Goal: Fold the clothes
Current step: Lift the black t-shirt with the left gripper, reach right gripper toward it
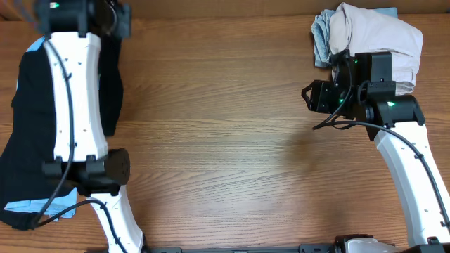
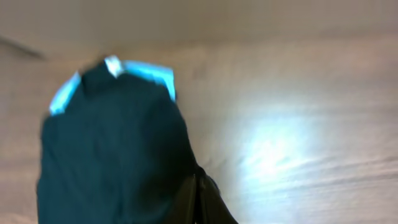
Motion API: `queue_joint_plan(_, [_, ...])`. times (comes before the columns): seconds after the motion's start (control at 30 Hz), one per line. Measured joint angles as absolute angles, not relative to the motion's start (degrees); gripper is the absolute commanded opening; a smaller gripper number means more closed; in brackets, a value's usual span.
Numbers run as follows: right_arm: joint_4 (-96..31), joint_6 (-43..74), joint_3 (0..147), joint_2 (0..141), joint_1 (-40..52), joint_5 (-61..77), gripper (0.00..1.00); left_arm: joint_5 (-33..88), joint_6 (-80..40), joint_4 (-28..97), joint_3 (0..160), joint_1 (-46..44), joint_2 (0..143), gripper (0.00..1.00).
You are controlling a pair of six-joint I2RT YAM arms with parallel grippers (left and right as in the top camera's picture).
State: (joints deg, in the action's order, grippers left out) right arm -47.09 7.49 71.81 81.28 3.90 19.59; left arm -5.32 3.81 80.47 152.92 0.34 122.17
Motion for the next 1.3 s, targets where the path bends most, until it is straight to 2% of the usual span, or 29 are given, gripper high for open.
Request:
queue_joint_plan(0.23, [-41.8, 7.5, 71.8, 81.3, 11.5, 24.7, 0.48, 1.3, 2.4, 80.1, 168.5, 0.3, 122.1, 0.04])
queue_joint_plan(0.4, [-35.5, 9.5, 71.8, 81.3, 20.5, 26.0, 0.52, 7.0, -0.5, 76.9, 174.6, 0.3, 122.1, 0.04])
queue_joint_plan(0.67, [-29.1, 12.6, 71.8, 81.3, 27.9, 26.4, 0.63, 17.0, -7.4, 69.1, 178.6, 0.3, 122.1, 0.04])
queue_joint_plan(0.93, [-22.6, 13.4, 71.8, 86.2, 31.8, 25.5, 0.69, 26.8, -13.4, 64.3, 178.6, 0.3, 122.1, 0.04])
queue_joint_plan(1.3, [-12.8, 13.5, 71.6, 91.4, 32.0, 25.1, 0.77, 40.2, -20.7, 58.9, 178.6, 0.3, 122.0, 0.04])
